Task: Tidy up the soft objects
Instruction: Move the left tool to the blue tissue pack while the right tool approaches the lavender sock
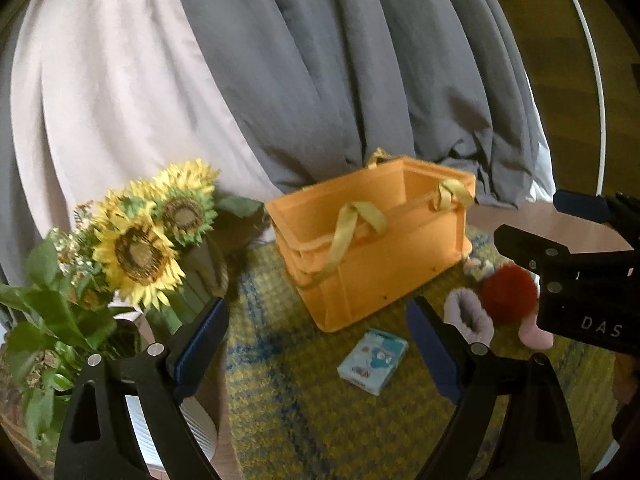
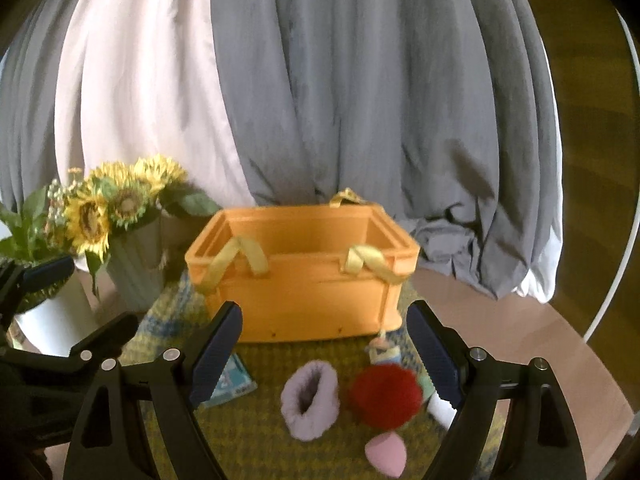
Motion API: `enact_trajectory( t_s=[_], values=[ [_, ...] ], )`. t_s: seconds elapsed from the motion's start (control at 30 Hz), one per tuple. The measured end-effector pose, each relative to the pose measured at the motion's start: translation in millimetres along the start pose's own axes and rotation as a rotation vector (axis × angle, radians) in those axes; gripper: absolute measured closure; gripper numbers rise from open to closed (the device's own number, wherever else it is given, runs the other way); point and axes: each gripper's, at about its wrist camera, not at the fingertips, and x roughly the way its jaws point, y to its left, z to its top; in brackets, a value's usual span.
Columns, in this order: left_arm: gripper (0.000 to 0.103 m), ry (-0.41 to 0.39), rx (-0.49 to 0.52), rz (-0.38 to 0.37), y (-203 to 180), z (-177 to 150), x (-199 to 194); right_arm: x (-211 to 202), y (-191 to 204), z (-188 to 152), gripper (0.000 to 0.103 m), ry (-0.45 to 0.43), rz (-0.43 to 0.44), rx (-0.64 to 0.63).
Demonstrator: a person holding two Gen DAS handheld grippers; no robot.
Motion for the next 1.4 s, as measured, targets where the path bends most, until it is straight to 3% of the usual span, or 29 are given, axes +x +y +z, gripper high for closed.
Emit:
enact_trajectory(
  t_s=[0.67,1.23,1.4],
  values=[
    [0.012,0.125,0.115,-0.139,-9.7,-48.5,56.5,39.5,15.3,-54.0,0.018,0.174,-0.054,0.017],
    [0.012,0.221,0.163,-0.254,-21.0,-65.6,118.8,85.2,19.3,-82.1,0.020,0.291,-0.062,0.027],
    [0.013,0.247,0.154,-0.275,-22.4,-69.2,128.9,95.2,19.7,-87.4,0.025,0.316,-0.058,0.033]
  ],
)
